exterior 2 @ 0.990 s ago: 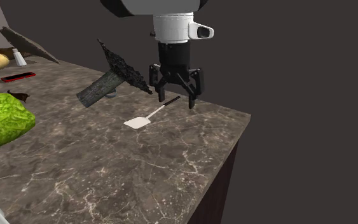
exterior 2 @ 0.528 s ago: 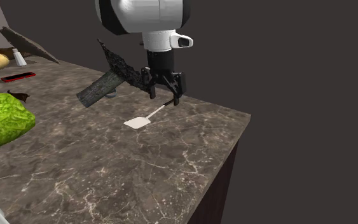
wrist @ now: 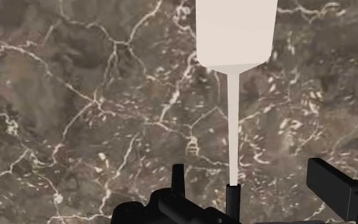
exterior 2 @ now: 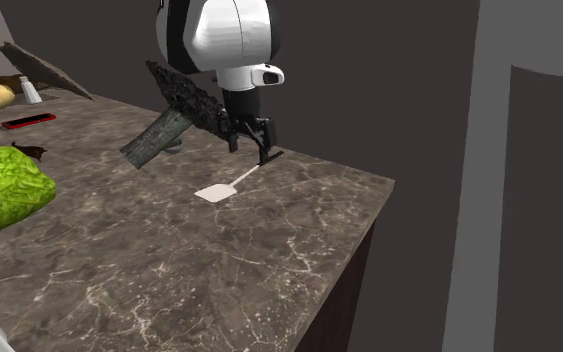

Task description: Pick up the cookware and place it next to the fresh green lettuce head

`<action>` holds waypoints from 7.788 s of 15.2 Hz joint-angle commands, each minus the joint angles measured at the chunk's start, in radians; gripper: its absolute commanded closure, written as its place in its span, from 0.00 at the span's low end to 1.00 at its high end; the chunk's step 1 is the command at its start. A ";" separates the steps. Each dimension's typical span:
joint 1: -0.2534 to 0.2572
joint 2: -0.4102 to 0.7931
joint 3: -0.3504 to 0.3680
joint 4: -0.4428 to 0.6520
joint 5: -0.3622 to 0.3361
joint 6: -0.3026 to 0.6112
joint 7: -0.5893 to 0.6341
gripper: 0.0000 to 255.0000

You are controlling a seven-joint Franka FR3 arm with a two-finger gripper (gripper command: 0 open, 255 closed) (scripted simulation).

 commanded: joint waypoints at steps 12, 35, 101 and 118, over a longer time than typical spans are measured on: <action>0.007 0.049 -0.010 -0.017 -0.021 0.065 0.016 0.00; 0.001 -0.013 0.004 0.057 0.009 -0.067 -0.008 1.00; 0.223 -0.130 0.128 -0.003 0.005 -0.152 0.335 1.00; 0.232 -0.050 0.108 -0.128 -0.048 0.043 0.379 1.00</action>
